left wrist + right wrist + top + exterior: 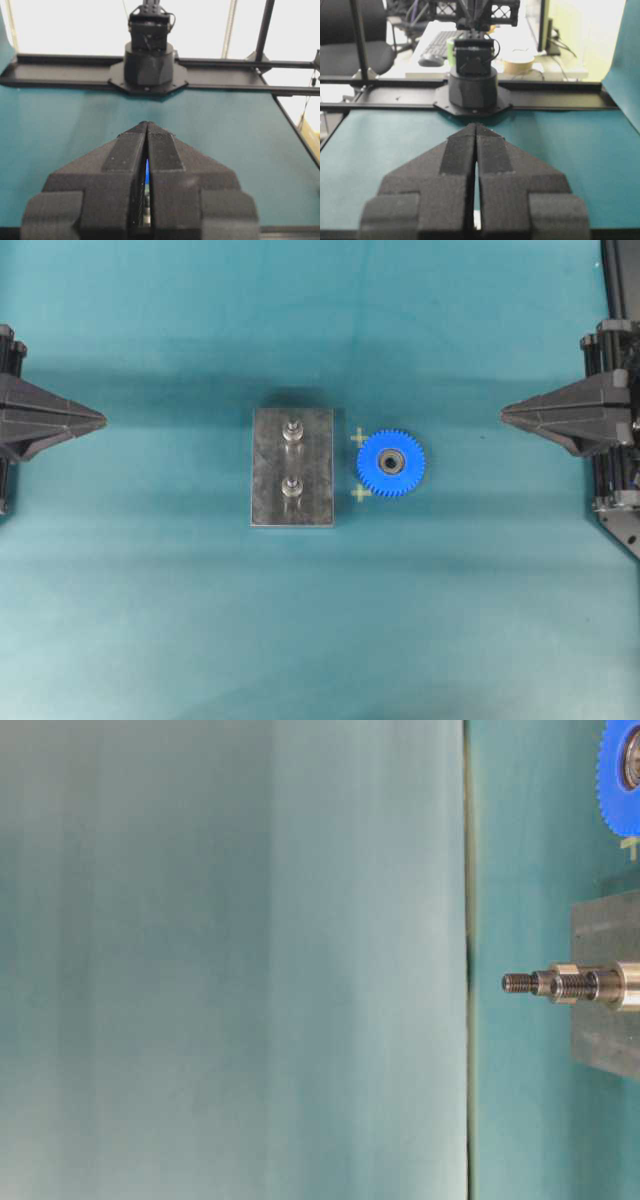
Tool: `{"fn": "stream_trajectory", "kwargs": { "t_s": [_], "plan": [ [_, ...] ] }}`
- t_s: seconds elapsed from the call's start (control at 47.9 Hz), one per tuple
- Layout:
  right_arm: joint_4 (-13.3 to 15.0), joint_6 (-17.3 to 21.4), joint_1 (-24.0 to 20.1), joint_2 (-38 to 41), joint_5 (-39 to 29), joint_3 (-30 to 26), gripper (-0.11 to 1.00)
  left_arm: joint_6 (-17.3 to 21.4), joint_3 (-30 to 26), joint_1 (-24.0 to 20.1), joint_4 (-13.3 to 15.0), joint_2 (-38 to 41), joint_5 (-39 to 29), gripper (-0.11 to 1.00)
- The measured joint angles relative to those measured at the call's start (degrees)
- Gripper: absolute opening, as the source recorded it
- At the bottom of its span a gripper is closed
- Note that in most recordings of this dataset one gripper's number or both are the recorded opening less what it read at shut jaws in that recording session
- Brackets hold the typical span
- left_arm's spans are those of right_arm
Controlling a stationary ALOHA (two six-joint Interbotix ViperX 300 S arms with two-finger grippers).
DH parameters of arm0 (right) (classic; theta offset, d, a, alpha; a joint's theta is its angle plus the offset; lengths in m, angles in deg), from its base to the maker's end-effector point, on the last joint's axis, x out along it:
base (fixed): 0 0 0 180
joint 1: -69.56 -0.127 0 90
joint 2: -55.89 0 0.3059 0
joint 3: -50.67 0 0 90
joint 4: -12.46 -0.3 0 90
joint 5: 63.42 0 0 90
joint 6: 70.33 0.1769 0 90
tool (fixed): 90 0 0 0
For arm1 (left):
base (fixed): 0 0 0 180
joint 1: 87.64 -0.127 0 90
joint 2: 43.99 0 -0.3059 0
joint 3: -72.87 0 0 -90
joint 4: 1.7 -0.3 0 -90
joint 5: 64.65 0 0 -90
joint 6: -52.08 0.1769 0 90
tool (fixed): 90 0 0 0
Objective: Fit the large gear onto the shaft.
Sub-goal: 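Move the right gripper toward the blue gear beside the plate, then lower the open right gripper over the blue gear's bearing hub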
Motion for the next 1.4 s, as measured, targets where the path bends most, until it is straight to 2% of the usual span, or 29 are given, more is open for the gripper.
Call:
{"fn": "stream_trajectory", "kwargs": {
  "t_s": [0.063, 0.146, 0.25, 0.334, 0.417, 0.563, 0.688, 0.855, 1.106, 1.147, 1.21, 1.398],
  "plan": [
    [-0.44, 0.53, 0.0, 0.0, 0.0, 0.62, 0.01, -3.25, -0.88, -0.09, -0.09, 1.23, -2.81, 0.0],
    [-3.52, 1.93, 0.26, 0.26, -0.26, 1.23, 0.01, -6.06, -2.81, -0.18, -0.26, 4.13, -6.24, 0.0],
    [-9.49, 5.1, 2.37, 1.23, -5.89, 1.93, 0.01, -5.98, -4.75, -0.35, -0.7, 5.8, -8.88, 0.0],
    [-11.51, 6.33, 5.54, 3.34, -14.41, 1.58, 0.01, -4.92, -5.8, -0.53, -0.7, 6.59, -12.92, 0.0],
    [-11.6, 6.42, 8.0, 6.5, -22.32, -0.35, 0.01, -4.39, -6.77, -0.53, -0.79, 8.09, -18.72, 0.0],
    [-10.81, 6.42, 10.9, 13.62, -29.44, -5.27, 0.01, -2.02, -8.09, -0.7, -0.79, 10.37, -24.96, 0.0],
    [-10.72, 6.42, 12.22, 23.38, -35.68, -10.28, 0.01, 1.14, -8.61, -0.97, -0.88, 11.43, -25.66, 0.0],
    [-10.72, 6.42, 12.3, 34.37, -44.21, -16.44, 0.01, 1.93, -9.14, -1.49, -0.88, 14.77, -25.66, 0.0],
    [-10.63, 5.27, 12.3, 44.38, -47.29, -23.29, 0.03, 2.64, -7.29, -3.43, -0.88, 18.46, -22.94, 0.0],
    [-10.63, 4.39, 12.3, 45.35, -47.46, -24.08, 0.06, 2.64, -6.86, -3.43, -0.88, 18.46, -22.68, 0.0],
    [-10.63, 2.99, 12.3, 46.76, -47.81, -24.87, 0.19, 2.64, -6.24, -3.52, -0.88, 18.63, -22.59, 0.0],
    [-10.63, 1.49, 12.22, 50.98, -52.29, -28.04, 0.74, 2.64, -5.19, -3.52, -0.88, 20.3, -21.71, 0.0]
  ]
}}
